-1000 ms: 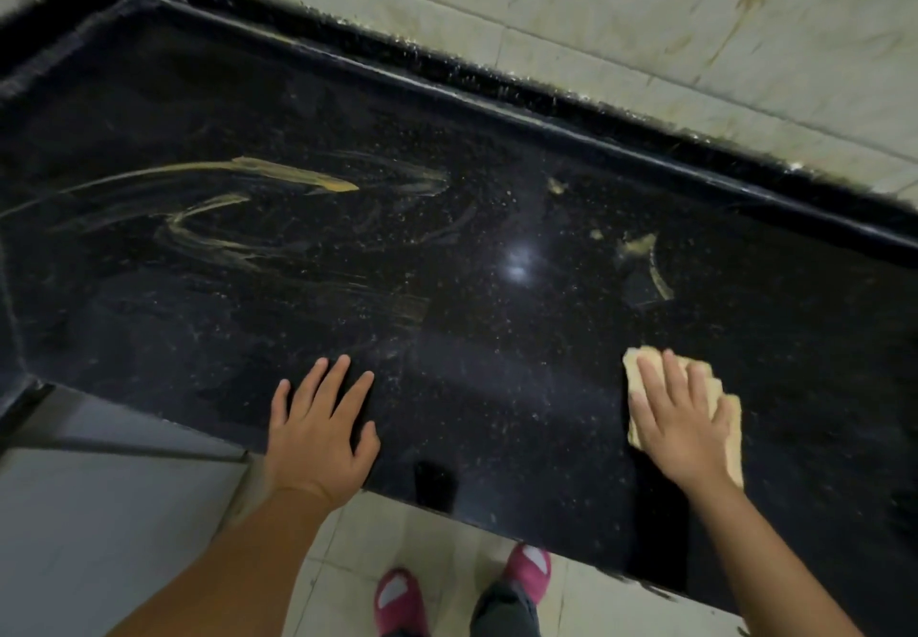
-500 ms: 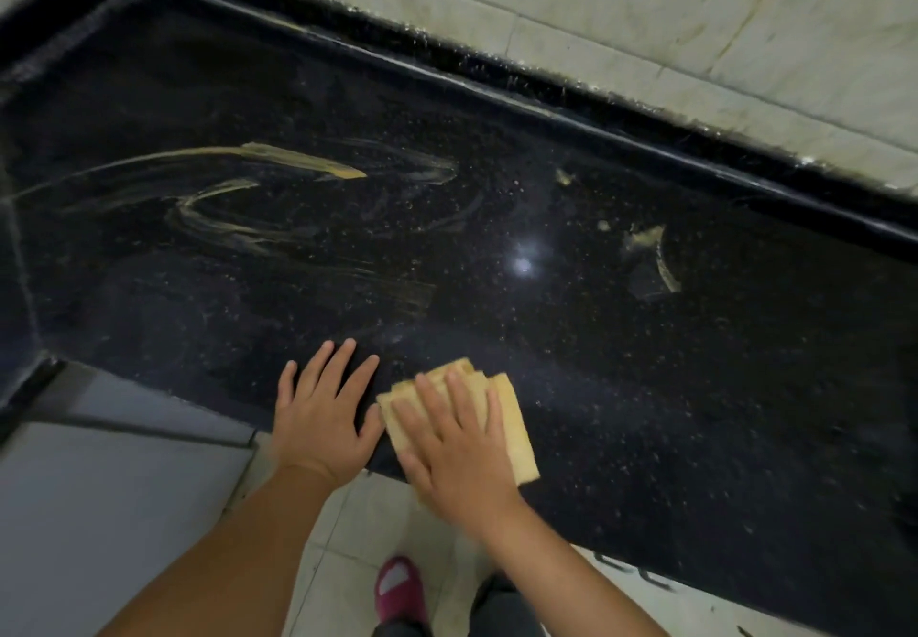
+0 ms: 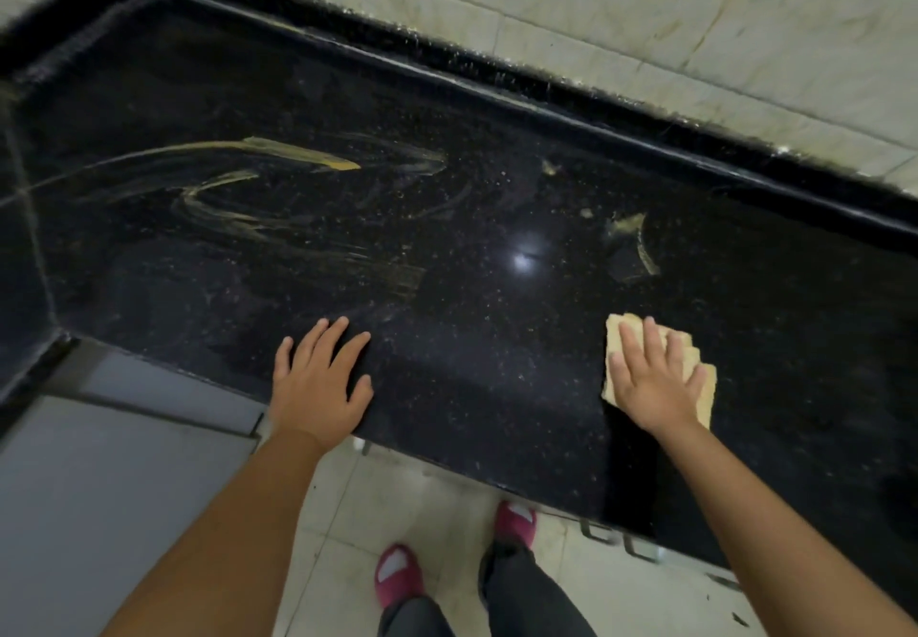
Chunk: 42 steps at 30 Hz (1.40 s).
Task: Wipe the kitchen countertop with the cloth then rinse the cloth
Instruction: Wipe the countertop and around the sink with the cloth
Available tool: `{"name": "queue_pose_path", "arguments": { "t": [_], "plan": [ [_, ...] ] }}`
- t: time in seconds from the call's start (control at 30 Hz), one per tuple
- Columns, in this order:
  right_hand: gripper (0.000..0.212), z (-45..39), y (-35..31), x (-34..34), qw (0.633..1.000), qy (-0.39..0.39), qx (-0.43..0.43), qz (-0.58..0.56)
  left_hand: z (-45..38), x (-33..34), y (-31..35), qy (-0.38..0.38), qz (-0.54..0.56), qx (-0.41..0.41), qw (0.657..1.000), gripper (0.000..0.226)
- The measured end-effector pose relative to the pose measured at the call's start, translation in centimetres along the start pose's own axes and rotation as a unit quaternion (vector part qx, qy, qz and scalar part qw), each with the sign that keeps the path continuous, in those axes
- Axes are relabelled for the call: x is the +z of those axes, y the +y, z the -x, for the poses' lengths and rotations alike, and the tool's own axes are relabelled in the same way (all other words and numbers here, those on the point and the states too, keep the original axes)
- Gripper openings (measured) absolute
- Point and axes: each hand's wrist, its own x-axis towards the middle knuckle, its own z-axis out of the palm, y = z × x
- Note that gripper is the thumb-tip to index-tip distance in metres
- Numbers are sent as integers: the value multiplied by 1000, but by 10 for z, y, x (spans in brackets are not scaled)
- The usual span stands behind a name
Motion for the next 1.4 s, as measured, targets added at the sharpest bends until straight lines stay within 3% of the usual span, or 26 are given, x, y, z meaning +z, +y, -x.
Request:
{"name": "queue_pose_path", "arguments": {
  "t": [0.1,0.2,0.23,0.37,0.43,0.63,0.7,0.77,0.97,1.07,1.23,1.33,1.4],
  "plan": [
    [52,-20,-42,-4,999,-19,-42,16,-2,-9,9,-8,17,-26,999,71],
    [49,-11,-78,20,970,57,-226,68,-2,-17,26,34,0,-27,999,55],
    [47,-4,-77,32,952,84,-281,86,-3,-18,35,52,-7,-8,999,52],
    [48,19,3,51,923,17,-369,104,-15,-14,85,66,-17,29,997,47],
    [49,12,56,43,925,49,-365,93,-28,-6,107,63,-19,29,997,47],
    [56,-55,161,-20,978,62,-164,113,-55,23,155,60,-14,7,998,47],
    [54,-90,168,-53,994,24,-89,66,-66,23,168,82,-9,-4,997,39],
    [55,-124,162,-79,994,36,-84,59,-72,27,178,80,4,-41,996,35],
    [55,-191,108,-106,994,33,-77,69,-56,46,180,32,-18,-77,996,65],
    [51,-205,55,-108,992,33,-111,39,-67,42,180,29,-12,-84,996,63],
    [51,-167,-17,-63,957,13,-275,93,-68,44,182,16,-53,-79,995,51],
    [66,-124,-3,-26,912,38,-393,109,-66,43,181,16,-54,-83,995,52],
    [57,-108,34,-15,893,64,-429,122,-67,41,179,21,-45,-87,995,54]
  ]
}}
